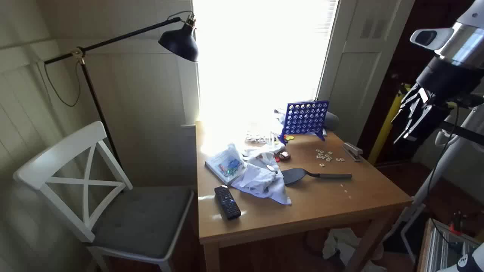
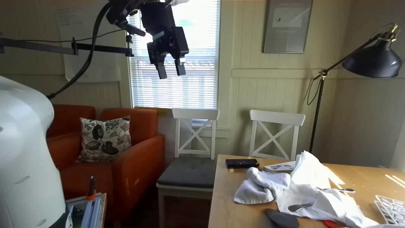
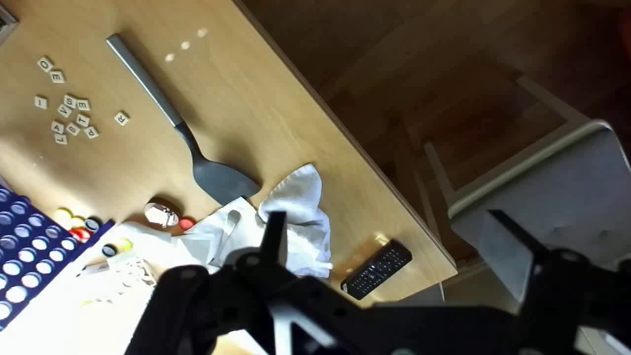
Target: Pick up the spatula
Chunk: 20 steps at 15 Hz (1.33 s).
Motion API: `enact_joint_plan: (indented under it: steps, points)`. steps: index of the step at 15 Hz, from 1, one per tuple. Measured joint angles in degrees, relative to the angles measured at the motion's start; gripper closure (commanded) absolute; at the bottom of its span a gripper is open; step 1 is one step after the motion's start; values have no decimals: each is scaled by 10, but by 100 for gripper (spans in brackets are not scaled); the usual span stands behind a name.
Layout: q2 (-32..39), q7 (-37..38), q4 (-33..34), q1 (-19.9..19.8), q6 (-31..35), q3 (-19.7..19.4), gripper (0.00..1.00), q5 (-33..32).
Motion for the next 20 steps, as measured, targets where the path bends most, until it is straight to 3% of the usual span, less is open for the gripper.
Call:
enact_joint_plan:
  steps: [10, 20]
  points:
    - [2, 3, -4, -8, 12, -6, 0, -3]
    - [27, 1, -98, -115, 115, -108, 0, -32]
